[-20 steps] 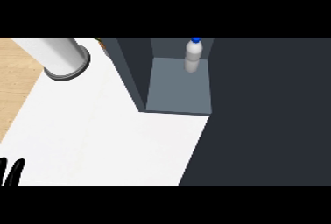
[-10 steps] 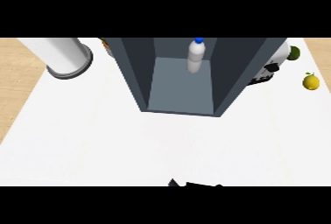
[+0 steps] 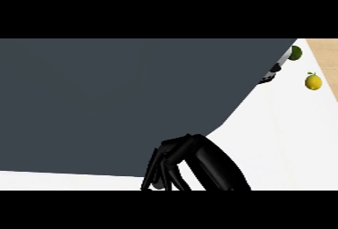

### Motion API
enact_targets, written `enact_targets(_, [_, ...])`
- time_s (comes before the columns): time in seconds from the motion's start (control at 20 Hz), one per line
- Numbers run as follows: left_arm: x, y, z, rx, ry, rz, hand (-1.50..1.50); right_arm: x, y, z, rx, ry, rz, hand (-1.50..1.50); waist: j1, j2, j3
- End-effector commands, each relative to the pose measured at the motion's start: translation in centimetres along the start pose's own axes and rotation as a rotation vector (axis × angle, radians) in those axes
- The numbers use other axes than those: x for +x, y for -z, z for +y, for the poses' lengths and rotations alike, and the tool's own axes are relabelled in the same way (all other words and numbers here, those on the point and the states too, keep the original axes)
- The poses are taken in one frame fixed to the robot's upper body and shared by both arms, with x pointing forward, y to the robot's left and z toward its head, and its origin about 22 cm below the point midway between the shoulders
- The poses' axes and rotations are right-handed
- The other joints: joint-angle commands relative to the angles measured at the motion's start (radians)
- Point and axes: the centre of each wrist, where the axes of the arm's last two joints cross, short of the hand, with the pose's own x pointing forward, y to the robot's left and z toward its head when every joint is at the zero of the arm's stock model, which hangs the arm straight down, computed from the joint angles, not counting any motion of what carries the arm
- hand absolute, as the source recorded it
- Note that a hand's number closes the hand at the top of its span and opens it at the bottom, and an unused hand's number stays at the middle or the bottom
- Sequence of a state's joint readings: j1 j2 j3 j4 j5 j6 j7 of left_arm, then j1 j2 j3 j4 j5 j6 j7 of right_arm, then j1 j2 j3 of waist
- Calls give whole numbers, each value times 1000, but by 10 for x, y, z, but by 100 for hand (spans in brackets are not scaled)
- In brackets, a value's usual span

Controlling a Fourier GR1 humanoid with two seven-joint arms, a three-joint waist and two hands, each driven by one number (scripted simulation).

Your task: Pick up the bottled water, place it into the cabinet and close the cabinet

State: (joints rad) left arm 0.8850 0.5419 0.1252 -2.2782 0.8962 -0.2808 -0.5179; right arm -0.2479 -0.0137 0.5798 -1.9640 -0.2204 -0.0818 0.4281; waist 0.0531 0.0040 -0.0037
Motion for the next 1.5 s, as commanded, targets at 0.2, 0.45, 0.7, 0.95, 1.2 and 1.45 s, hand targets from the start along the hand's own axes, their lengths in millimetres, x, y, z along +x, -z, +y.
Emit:
enact_targets(0.2, [17, -21, 22, 19, 6, -33, -150, 29, 57, -62, -69, 109, -81, 150, -13, -3, 4])
enact_targets(0.45, [37, -23, 33, 8, 2, -19, -150, 10, 85, -97, -82, 104, -35, 150, -11, 0, 4])
enact_targets(0.7, [31, -29, 32, 36, 14, -36, -150, 34, 99, -121, -9, 62, -30, 150, -24, -1, 4])
enact_targets(0.95, [40, -31, 18, 11, -6, -19, -150, 21, 112, -129, 1, 55, -6, 150, -10, 1, 5])
enact_targets(1.2, [43, -22, 32, 5, -8, -8, -150, 25, 131, -116, 17, 42, -1, 150, -11, 6, 4])
enact_targets(1.45, [38, -20, 28, -5, -16, 0, -150, 24, 140, -107, 93, 95, -1, 150, 2, 9, 4])
